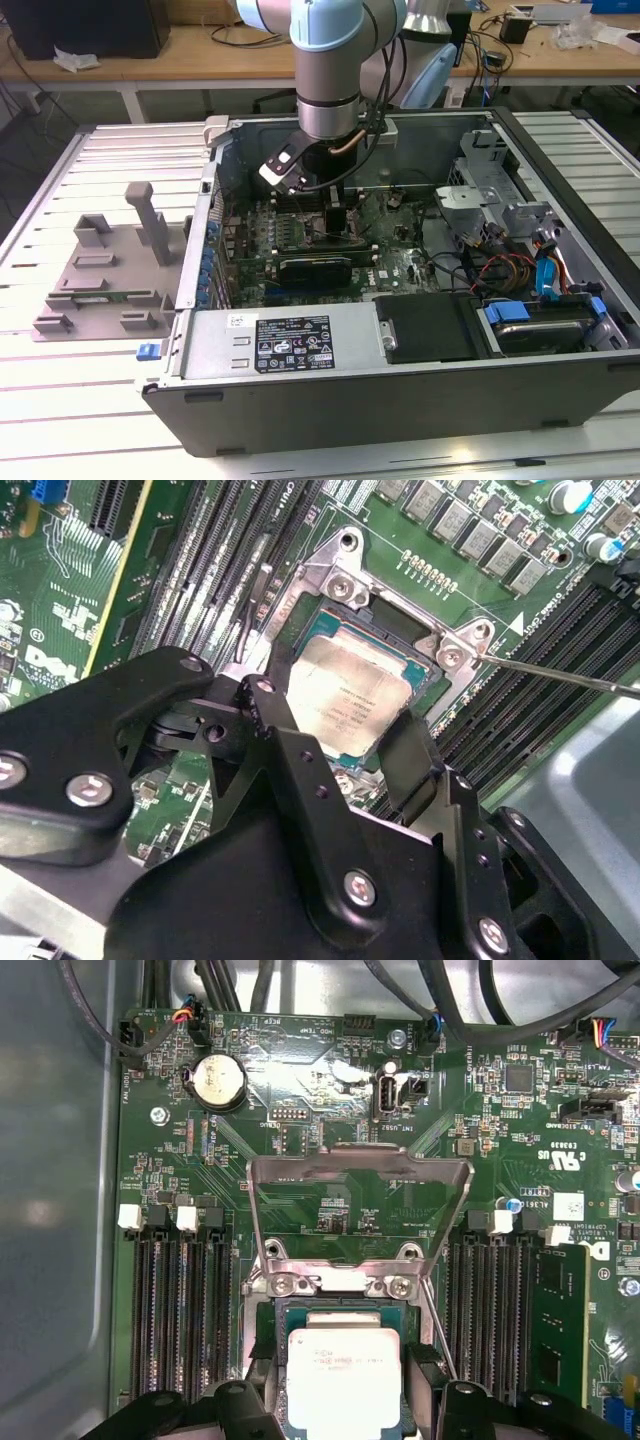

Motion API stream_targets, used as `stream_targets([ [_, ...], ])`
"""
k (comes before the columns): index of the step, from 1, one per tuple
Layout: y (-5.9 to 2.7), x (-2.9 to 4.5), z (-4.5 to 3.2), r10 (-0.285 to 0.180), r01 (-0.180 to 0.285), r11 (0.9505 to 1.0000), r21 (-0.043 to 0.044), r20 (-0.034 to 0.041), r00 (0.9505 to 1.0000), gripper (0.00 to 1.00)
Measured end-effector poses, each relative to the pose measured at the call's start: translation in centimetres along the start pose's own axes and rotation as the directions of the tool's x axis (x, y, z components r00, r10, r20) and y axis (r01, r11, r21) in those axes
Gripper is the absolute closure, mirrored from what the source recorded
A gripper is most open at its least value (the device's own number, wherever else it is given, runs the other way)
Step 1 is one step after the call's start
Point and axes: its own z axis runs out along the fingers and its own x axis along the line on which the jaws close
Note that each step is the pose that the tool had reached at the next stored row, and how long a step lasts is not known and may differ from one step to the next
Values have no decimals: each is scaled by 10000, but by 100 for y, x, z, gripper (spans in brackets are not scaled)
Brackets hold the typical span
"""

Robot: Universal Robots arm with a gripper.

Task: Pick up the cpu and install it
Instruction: 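Place the cpu into insertion slot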

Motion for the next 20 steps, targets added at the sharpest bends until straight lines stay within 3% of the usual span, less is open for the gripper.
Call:
stream_targets([
  [8,1,-1,-36,0,0,10000,-1,-1,10000,38],
  [10,2,-1,-39,1,-1,10000,-1,-1,10000,47],
  [20,1,-2,-39,127,-127,9999,5,5,9999,47],
])
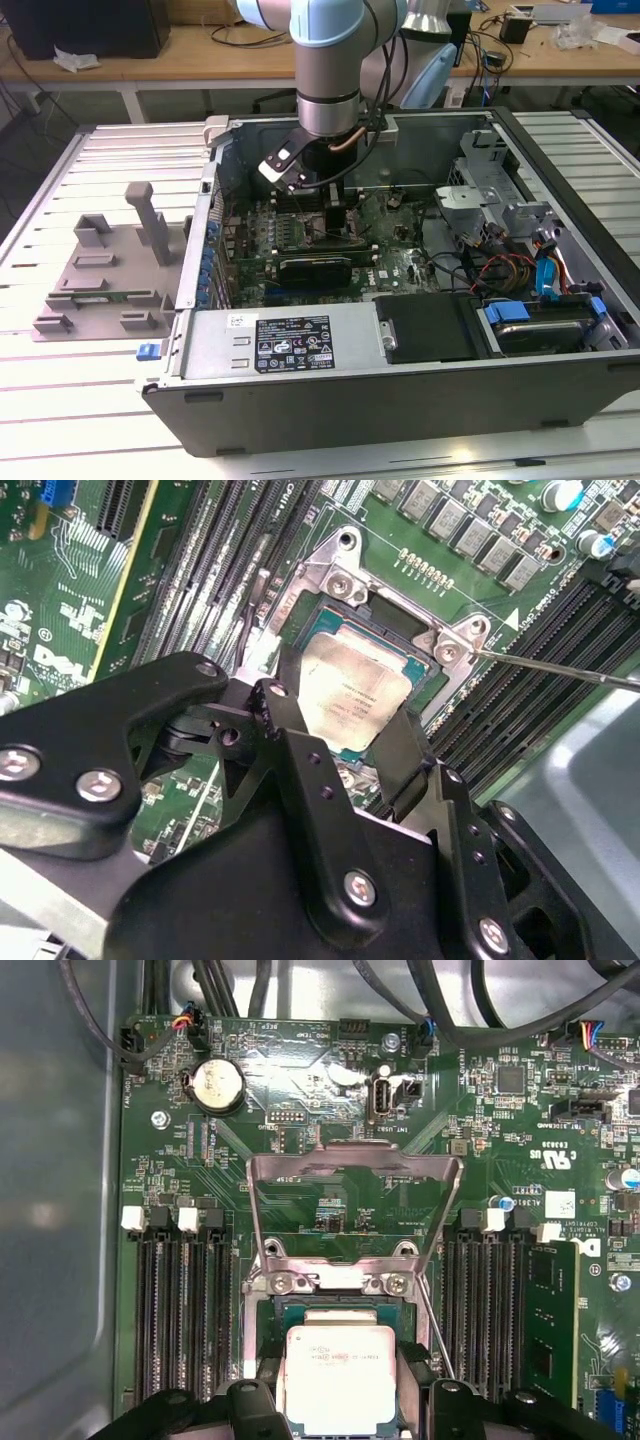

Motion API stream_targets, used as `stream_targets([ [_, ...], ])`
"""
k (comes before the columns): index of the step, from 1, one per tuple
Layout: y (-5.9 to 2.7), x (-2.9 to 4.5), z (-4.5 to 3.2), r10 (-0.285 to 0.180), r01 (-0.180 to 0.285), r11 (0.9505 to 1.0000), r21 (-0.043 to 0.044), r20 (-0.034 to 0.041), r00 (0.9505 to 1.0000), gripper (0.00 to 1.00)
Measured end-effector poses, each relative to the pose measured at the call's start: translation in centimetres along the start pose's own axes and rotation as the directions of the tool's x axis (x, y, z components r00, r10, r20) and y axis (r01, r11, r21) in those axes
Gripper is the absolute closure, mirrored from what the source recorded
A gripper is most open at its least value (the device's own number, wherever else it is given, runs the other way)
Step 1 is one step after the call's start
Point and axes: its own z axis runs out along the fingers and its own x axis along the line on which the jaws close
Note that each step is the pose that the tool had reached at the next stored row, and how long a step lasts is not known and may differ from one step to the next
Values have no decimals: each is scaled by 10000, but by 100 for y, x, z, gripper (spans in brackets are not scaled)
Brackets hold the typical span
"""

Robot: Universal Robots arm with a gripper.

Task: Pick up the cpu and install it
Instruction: 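Place the cpu into insertion slot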

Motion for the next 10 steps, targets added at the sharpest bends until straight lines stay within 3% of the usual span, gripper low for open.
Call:
stream_targets([
  [10,0,0,11,67,-67,10000,2,-12,10000,47],
])
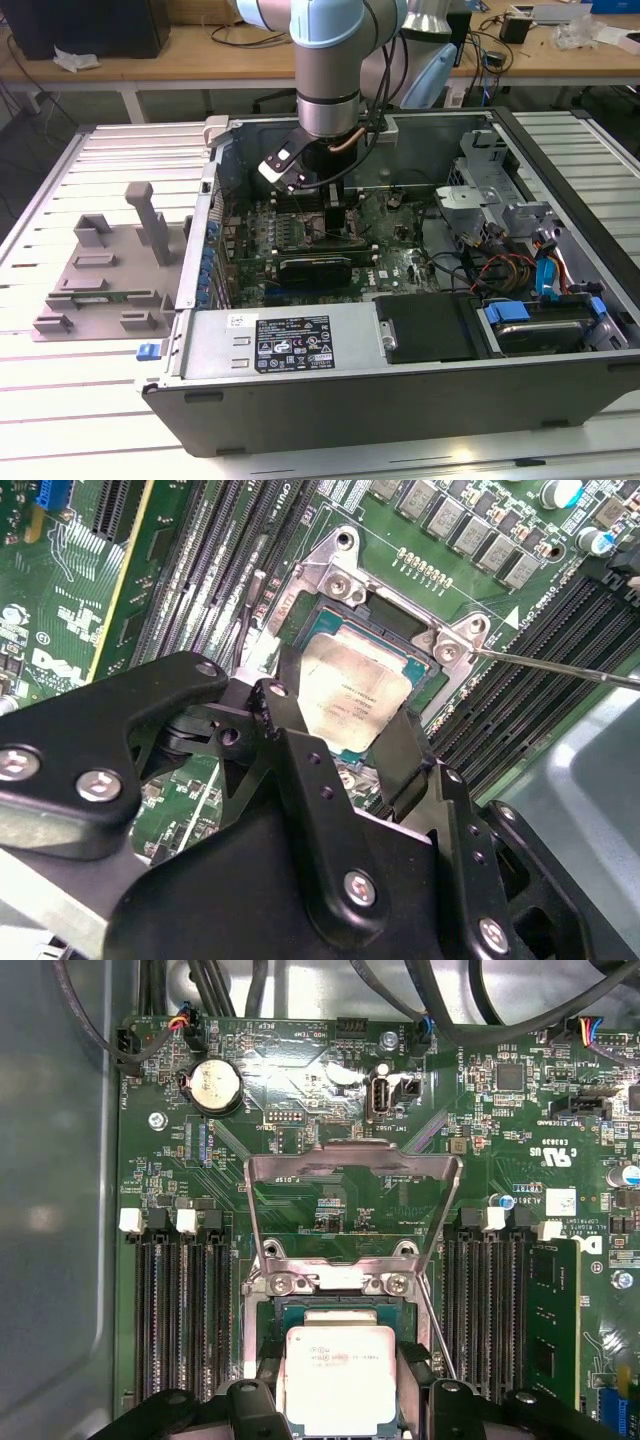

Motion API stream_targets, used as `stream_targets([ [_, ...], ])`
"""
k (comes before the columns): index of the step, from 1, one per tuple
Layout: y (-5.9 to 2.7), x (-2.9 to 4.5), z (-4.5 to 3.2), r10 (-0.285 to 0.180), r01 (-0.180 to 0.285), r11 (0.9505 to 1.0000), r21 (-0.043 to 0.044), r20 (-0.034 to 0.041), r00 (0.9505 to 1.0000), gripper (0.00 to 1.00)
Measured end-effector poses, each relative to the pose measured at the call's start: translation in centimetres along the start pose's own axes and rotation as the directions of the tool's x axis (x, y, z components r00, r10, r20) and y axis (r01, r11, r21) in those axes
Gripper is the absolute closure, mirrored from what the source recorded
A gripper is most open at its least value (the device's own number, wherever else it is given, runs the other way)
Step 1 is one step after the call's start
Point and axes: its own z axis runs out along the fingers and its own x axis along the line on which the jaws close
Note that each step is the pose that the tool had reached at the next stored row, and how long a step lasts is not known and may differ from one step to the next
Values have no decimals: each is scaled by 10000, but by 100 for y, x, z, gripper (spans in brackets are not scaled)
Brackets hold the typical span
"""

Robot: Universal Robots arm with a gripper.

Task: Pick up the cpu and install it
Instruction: 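Place the cpu into insertion slot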

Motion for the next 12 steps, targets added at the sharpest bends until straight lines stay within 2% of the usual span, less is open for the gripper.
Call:
stream_targets([
  [3,0,1,2,1,-1,10000,-1,-2,10000,47],
  [4,0,0,2,0,0,10000,-1,-2,10000,40],
  [5,0,0,1,1,-1,10000,-1,-1,10000,40],
  [6,0,0,1,0,0,10000,0,-1,10000,33],
  [10,0,0,-6,1,-1,10000,-1,-1,10000,33],
  [12,4,-4,-108,1,-1,10000,0,0,10000,33],
])
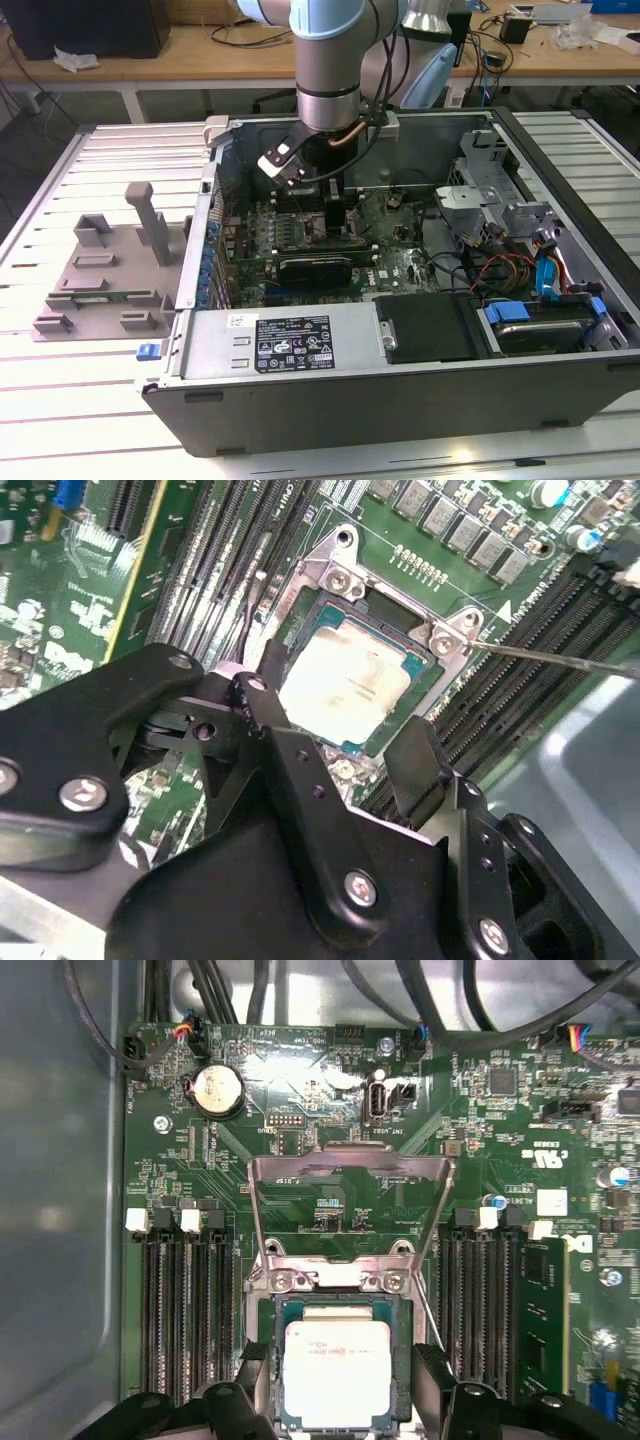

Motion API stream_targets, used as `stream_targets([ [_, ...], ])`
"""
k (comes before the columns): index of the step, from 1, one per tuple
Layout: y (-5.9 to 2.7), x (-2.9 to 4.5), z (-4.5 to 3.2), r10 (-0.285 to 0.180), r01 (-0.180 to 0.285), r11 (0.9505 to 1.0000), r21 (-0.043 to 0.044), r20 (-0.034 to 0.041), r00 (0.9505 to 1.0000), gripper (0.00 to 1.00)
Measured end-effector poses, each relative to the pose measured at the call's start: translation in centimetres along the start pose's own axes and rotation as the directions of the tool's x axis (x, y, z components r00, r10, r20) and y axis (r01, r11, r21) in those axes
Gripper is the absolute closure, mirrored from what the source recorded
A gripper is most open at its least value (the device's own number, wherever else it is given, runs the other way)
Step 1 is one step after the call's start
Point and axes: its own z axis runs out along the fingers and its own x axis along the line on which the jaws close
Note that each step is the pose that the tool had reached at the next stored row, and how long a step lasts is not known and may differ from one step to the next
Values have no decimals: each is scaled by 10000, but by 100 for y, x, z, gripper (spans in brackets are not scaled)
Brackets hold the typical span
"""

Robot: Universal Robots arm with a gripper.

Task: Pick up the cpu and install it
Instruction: 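Place the cpu into insertion slot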

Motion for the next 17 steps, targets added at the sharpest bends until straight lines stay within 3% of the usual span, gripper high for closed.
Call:
stream_targets([
  [2,3,-3,-70,-1,1,10000,0,1,10000,33],
  [7,3,-3,-75,0,0,10000,0,0,10000,34],
  [16,3,-3,-85,0,0,10000,0,0,10000,89],
  [17,3,-3,-86,0,0,10000,0,0,10000,89],
])
